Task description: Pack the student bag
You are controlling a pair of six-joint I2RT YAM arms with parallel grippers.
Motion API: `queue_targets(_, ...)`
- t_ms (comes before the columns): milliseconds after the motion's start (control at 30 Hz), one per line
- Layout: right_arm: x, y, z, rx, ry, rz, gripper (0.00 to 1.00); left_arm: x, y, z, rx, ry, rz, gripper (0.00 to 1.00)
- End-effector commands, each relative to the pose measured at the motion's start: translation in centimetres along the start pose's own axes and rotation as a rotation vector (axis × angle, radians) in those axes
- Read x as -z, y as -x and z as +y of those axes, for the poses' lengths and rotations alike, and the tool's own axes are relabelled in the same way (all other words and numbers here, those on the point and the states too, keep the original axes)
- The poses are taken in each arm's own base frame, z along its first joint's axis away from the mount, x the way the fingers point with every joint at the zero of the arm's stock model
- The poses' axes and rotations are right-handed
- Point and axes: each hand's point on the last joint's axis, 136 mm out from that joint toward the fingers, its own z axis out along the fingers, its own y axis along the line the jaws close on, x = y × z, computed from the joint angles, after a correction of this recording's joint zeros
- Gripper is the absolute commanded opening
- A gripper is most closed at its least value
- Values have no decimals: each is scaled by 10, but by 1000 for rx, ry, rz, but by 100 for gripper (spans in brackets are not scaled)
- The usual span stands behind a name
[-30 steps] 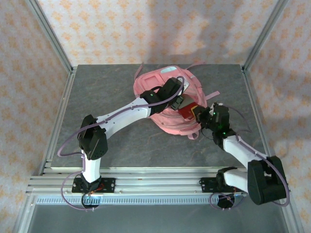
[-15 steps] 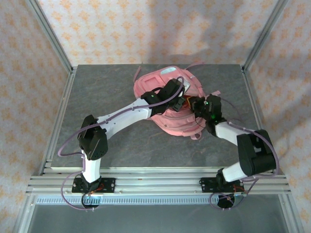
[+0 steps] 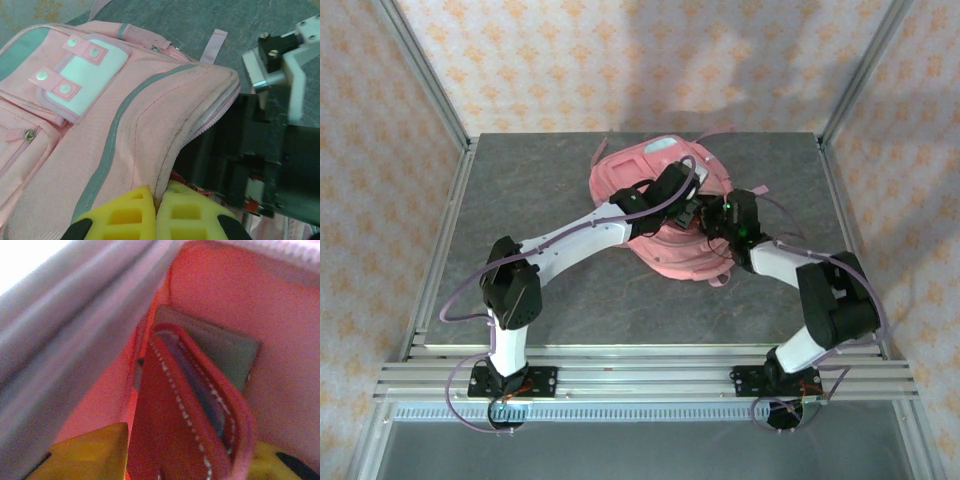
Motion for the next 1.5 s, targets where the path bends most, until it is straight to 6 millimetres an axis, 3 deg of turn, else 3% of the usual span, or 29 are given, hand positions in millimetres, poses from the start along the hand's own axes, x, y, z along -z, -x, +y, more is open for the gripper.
queue_targets(0,25,-10,-15,101,-98,17,45,13,34,-12,51,-39,-127,0)
queue_targets(200,53,-6,-24,165,-149,-22,49,12,32,-13,57,-46,-126,0)
queue_targets(333,59,-7,-34,175,-183,-28,45,13,34,-14,62,-56,-129,0)
queue_targets(367,60,-7,-38,174,-196,-33,41,13,34,-14,62,-57,-128,0)
queue_targets(467,61,-6,-43,184,-216,-38,16,14,34,-15,64,-64,-129,0)
queue_targets(533,59,-6,-42,187,-202,-40,9,15,35,-15,65,-67,-130,0)
queue_targets(767,26,-5,-24,174,-140,9,5,15,37,-21,82,-99,-129,0)
queue_targets(967,-10,-5,8,162,-24,52,5,14,35,-27,101,-126,-122,0)
queue_targets(1133,-22,-11,23,181,62,83,5,9,26,-31,110,-144,-98,0)
queue_targets(1267,-11,-19,13,220,54,101,8,5,18,-28,111,-128,-85,0)
queue_targets(1467,48,-20,-22,322,-99,25,24,3,8,-26,118,-119,-71,0)
